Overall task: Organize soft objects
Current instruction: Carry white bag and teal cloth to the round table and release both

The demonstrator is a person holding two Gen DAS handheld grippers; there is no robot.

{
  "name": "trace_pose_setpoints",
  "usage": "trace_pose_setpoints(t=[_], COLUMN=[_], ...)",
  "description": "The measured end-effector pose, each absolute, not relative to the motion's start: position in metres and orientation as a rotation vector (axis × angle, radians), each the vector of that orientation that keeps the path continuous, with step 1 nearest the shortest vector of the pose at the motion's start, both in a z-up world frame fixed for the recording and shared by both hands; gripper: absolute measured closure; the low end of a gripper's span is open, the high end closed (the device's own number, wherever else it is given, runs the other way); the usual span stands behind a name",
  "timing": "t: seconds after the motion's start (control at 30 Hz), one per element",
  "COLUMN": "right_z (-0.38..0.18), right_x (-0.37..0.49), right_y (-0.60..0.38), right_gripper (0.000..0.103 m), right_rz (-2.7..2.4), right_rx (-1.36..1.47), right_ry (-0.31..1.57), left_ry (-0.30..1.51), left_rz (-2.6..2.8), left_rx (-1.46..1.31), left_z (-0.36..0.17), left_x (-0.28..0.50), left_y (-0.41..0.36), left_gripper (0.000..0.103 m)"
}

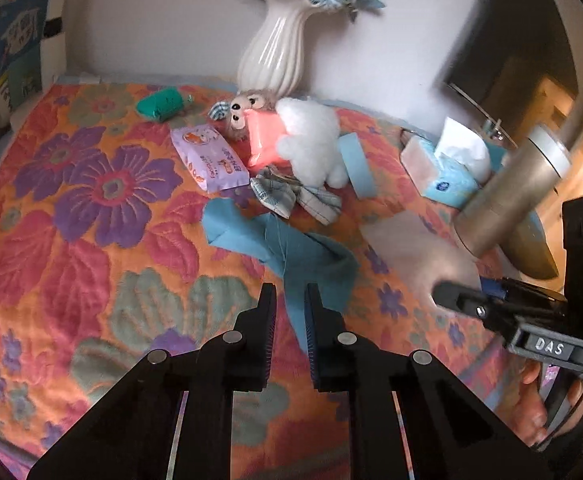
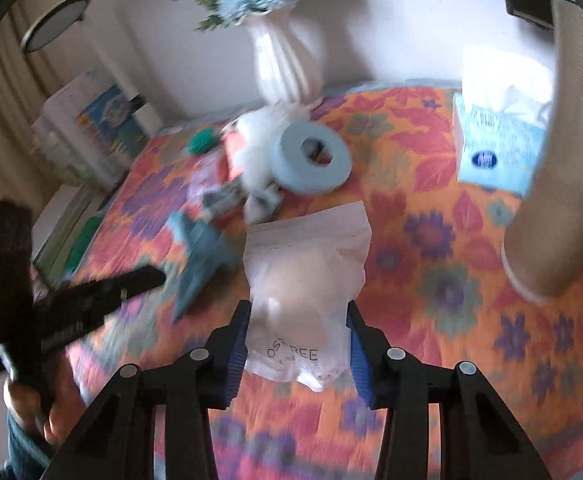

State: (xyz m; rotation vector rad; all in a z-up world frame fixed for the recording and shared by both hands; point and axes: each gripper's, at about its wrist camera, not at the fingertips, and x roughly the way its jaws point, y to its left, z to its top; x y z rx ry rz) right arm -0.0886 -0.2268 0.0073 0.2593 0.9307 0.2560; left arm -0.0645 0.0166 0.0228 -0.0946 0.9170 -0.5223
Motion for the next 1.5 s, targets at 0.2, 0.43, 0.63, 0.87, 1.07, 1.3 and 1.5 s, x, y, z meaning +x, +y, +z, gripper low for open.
trace_pose_setpoints(t=[0.2, 0.43, 0.63, 0.87, 1.07, 1.3, 1.5], right_z=[-0.007, -0.013, -0.015, -0.011, 0.011, 0.044, 0.067], right_x=[-0.095, -0.086, -0.085, -0.095, -0.113, -0.152, -0.19], right_y=[-0.231, -0.219, -0.213, -0.218, -0.241, -0.281, -0.326], right_gripper=[0.049, 0.038, 0.044, 0.058, 0.058, 0.058, 0.058], right_rz=[0.169, 0.153, 0.091, 0.074, 0.066, 0.026, -0.064], right_rx=[0.254, 0.25, 0.19, 0.172, 0.245, 0.302, 0.316], right_ry=[0.957, 0.951, 0.921, 0.902, 0.91, 0.899, 0.892], left_ry=[0.912, 1.005, 0.933, 0.892, 0.833, 0.78, 0.749], left_rz=[-0.476, -0.446, -0.381, -0.492, -0.581, -0.683, -0.8], left_rx=[-0.173, -0.166, 0.045, -0.081, -0.082, -0.038, 0.036], left_z=[0.022, 0.002, 0.001, 0.012, 0.033, 0.063, 0.081], left_x=[-0.053, -0.023, -0.033, -0.052, -0.082, -0.107, -0.132], left_y=[0.019, -0.016, -0.043, -0.022, -0.03, -0.063, -0.112], left_gripper=[0.034, 0.024, 0.074, 0.093, 0.093, 0.093, 0.093])
